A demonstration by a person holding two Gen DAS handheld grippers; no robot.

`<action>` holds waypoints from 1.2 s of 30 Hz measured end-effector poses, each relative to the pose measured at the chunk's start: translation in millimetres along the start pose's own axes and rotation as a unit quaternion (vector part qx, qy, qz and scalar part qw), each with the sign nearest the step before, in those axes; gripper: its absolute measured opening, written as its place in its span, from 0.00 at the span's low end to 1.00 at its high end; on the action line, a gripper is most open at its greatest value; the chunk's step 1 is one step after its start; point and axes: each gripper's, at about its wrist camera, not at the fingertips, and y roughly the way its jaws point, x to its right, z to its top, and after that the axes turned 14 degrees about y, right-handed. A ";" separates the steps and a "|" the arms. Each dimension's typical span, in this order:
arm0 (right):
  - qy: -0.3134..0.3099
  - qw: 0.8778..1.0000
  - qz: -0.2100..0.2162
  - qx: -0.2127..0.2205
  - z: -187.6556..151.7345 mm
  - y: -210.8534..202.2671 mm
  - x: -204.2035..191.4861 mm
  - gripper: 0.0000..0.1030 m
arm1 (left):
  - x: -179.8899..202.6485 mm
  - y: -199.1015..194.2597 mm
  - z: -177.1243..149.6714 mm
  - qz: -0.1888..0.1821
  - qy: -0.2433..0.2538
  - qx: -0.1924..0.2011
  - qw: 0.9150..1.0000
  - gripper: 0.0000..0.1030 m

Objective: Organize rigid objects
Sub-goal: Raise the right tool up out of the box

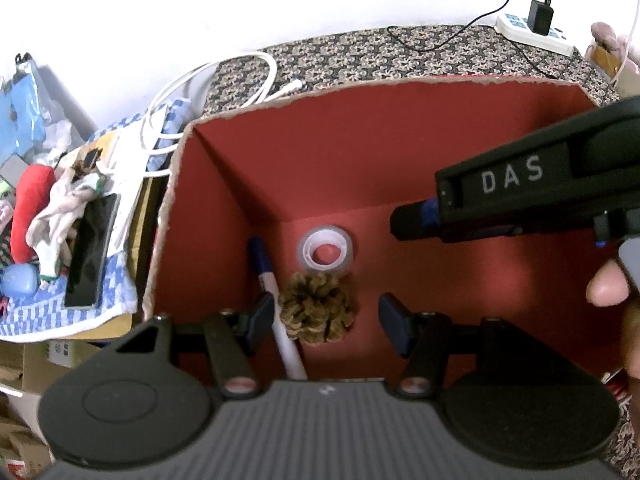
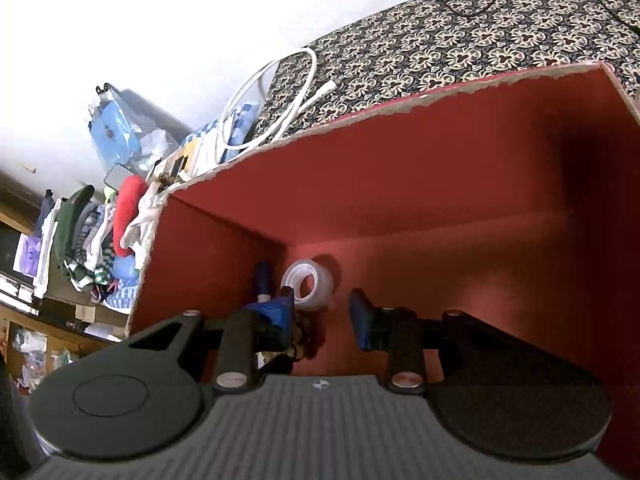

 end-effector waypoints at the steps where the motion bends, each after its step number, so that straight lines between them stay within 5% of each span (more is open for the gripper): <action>1: 0.001 1.000 -0.002 0.004 -0.2 -1.0 -0.1 0.14 | 1.2 -0.9 -0.3 0.004 0.002 0.003 1.000 0.60; 19: -0.060 0.994 -0.036 0.088 -19.5 -43.2 -12.8 0.14 | 5.5 -34.6 -7.4 0.030 -0.031 0.011 0.999 0.65; 36: -0.126 0.980 -0.011 0.153 -55.1 -110.5 -8.8 0.15 | 31.5 -91.5 -27.0 0.060 -0.083 0.031 0.994 0.68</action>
